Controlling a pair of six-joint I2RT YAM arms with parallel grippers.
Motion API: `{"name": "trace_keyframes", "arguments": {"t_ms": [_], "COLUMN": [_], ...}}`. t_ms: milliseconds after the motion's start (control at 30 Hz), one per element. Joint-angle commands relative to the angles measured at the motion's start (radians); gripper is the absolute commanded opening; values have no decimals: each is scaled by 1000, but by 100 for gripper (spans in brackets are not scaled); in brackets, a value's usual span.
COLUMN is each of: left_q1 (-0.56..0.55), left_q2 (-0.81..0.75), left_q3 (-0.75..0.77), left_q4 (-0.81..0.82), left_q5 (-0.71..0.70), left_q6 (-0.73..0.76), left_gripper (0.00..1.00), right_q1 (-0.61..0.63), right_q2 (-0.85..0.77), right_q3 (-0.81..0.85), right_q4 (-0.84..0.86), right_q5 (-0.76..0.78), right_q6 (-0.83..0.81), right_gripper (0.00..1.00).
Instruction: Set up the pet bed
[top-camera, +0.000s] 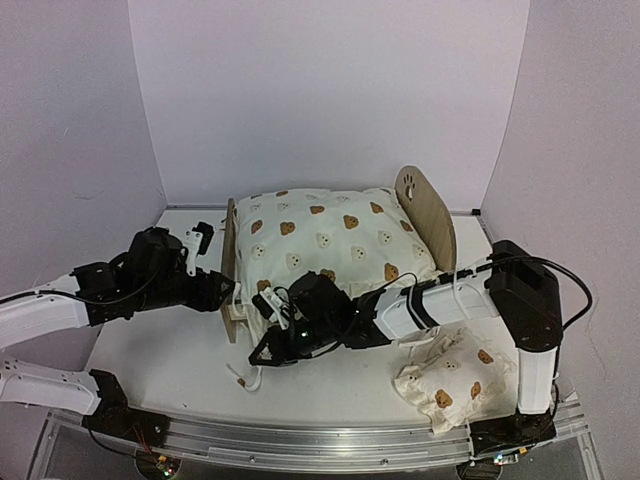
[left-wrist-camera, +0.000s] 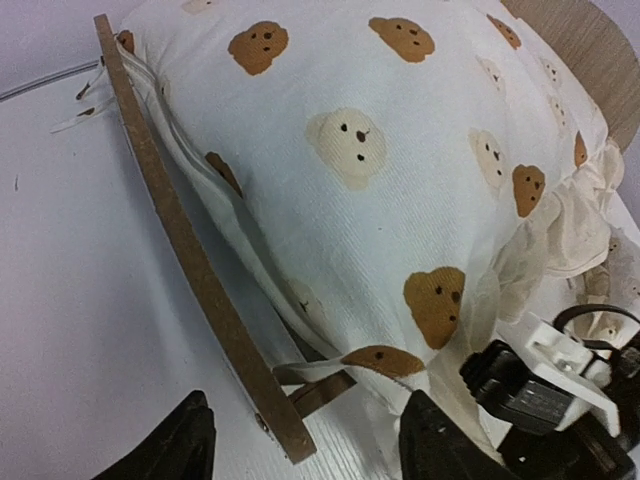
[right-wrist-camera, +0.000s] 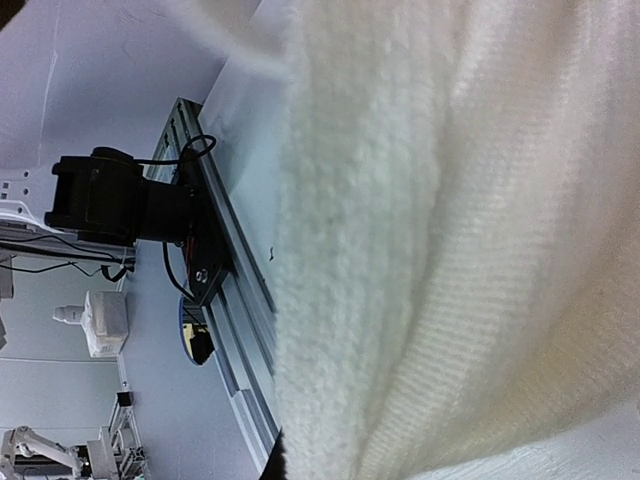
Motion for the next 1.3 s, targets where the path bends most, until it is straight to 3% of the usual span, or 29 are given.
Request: {"name": "trace_keyframes", "arguments": {"t_ms": [0,133,233,367,500,767,900,1100,1267], "left_q1": [5,8,8,9,9,8,8,8,8], "left_q2": [-118,-144,-101,-34,-62,-212,-154,-70,-17], "left_q3": [67,24,32,103,79,-105,-131,-133,-100], "left_q4": [-188,-192,-174,-166,-135,-10,81,146,179], "left_q5": [61,72,49,20,146,364,425,407,373], "left_q6": [-184,-307,-316,-260,-319,-499,-498,-491,-460], "left_gripper": [69,73,72,60,57,67,68,68,53], "right_q1": [11,12,12,14,14,14,14,14,14], "right_q2": [15,9,15,22,11,10,8,1,0], "right_q3": [51,60,81,92,75,70,70,65,70], "right_q4": [24,27,27,31,29,35,37,40,48], "right_q5": [-11,11,17,11,20,17,16,21,9], "right_q6": [-40,-60,-62,-62,-68,-75,-77,-77,-70], "right_gripper": [1,6,6,6,6,6,6,6,5]}}
